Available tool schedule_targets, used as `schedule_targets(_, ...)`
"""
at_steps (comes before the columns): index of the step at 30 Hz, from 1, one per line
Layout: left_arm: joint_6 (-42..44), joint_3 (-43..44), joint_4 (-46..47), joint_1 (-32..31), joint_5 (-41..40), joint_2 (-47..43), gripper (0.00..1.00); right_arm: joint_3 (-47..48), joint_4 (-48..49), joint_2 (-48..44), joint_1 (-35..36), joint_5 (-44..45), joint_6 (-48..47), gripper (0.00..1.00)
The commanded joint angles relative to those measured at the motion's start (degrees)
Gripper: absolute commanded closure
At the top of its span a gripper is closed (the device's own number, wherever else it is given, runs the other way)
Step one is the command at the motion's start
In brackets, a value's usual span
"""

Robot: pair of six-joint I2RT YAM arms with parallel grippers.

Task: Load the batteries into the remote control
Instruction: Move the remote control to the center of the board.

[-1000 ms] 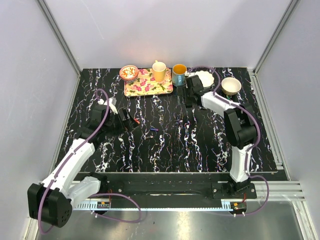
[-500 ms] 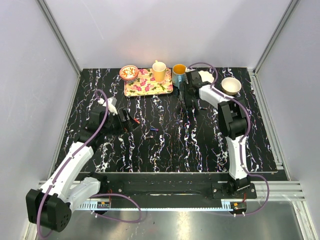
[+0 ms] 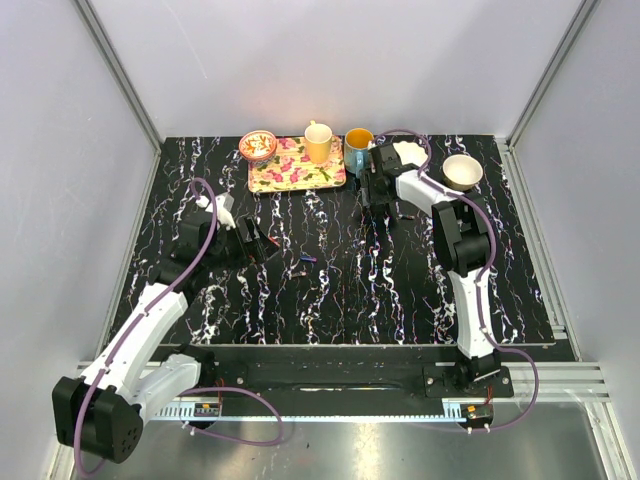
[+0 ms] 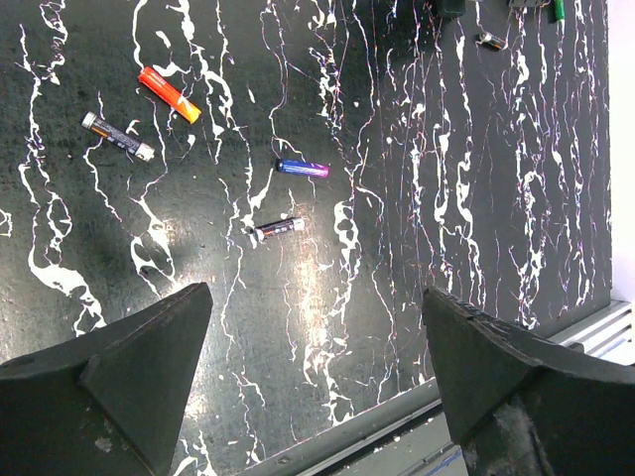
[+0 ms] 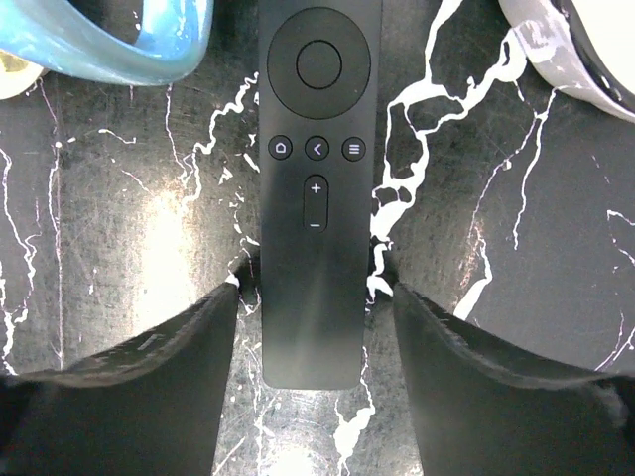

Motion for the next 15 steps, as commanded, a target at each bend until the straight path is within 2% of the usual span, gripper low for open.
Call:
schedule_targets(1, -0.16, -0.3, 3.16, -0.23, 1.26, -0.72, 0.08, 2.89, -2.46, 2.17, 0.1, -0.33, 0.04, 0.37)
schedule_targets(7, -0.77, -0.38, 3.07, -0.14, 1.34, -1.51, 0.08, 0.97, -2.99, 0.42, 0.36, 0.2, 2.41, 0.53)
schedule_targets(8, -0.77, -0.38, 3.16, -0.14, 1.17, -1.6, 0.08, 0.44, -2.91, -0.28, 0.54, 0.38, 2.85, 0.59)
schedule_targets(11, -0.95, -0.3, 2.98, -0.14, 0.21, -2.12, 0.08, -3.51, -1.68, -5.11, 1.41, 2.39, 4.87, 0.7)
schedule_targets(15, -2.87, 0.14, 2.02, -0.14, -2.95, -2.65, 0.09, -11.41, -0.79, -16.95, 5.53, 7.83, 9.79, 0.75)
